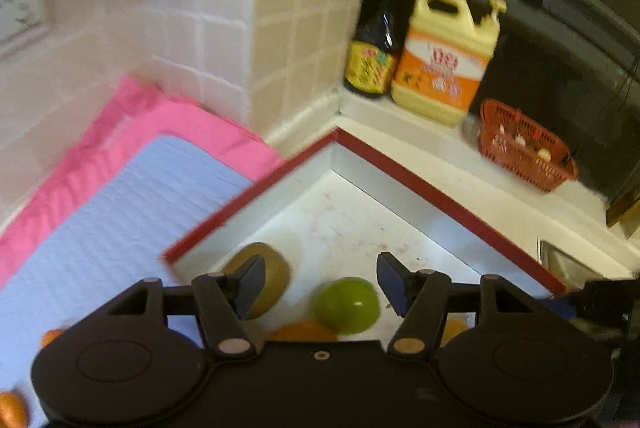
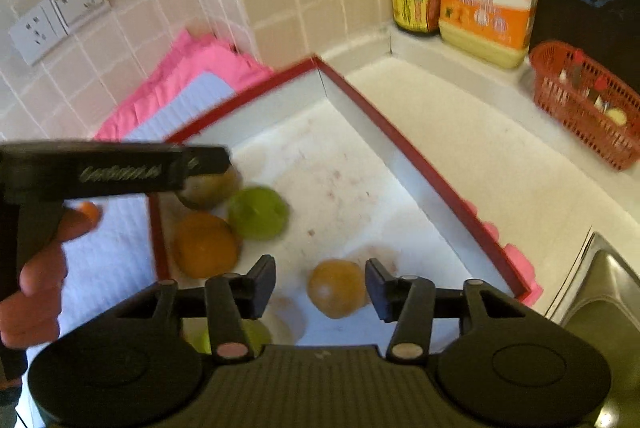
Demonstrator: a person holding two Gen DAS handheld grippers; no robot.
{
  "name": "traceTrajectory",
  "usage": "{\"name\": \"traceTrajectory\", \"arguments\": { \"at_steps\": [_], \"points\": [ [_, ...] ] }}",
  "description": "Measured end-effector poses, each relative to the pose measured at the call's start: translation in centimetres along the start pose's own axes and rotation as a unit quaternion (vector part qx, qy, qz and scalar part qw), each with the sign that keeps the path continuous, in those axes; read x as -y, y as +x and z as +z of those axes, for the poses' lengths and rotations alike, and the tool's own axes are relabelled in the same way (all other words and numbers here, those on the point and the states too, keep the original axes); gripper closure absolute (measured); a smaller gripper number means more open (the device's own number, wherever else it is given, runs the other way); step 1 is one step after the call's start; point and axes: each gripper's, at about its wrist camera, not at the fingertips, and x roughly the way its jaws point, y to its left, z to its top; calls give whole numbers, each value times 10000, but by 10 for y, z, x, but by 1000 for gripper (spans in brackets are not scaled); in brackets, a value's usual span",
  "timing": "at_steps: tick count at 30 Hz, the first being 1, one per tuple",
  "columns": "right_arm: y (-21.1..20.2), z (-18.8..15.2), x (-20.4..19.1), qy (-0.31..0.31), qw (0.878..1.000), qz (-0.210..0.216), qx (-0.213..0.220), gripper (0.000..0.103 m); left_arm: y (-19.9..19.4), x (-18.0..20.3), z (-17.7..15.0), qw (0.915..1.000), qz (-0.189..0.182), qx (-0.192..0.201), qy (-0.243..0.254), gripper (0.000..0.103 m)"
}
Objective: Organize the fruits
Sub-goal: 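Carry the green apple and kiwi into the red box and open both tools, then move both open tools back over the fruit on the mat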
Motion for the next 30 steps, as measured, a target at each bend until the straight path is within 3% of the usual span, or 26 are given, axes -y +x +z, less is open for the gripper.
{"name": "traceTrajectory", "arguments": {
  "at_steps": [5,9,11,15,19,25,30],
  "points": [
    [-34,13,-27,-16,9977,139,669,26,-64,-44,-11,9981,379,408,-256,25],
    [-52,26,-49,64,9938,251,1083,12,-118,-87,-26,9925,923,634,-481,25],
    [-54,31,-61,174,9922,218,1219,6,-147,-111,-43,9849,1395,729,-717,23],
    [-47,31,-96,17,9931,236,1146,6,-199,-162,-87,9671,1908,792,-1487,23],
    [-33,30,-131,-196,9940,504,952,6,-238,-195,-124,9474,2491,844,-1823,23],
    [-9,33,-180,-281,9913,1085,688,5,-259,-234,-163,9316,2567,745,-2465,23],
    [9,34,-225,-724,9904,920,735,5,-243,-248,-177,9294,2513,632,-2628,23]
  ]
}}
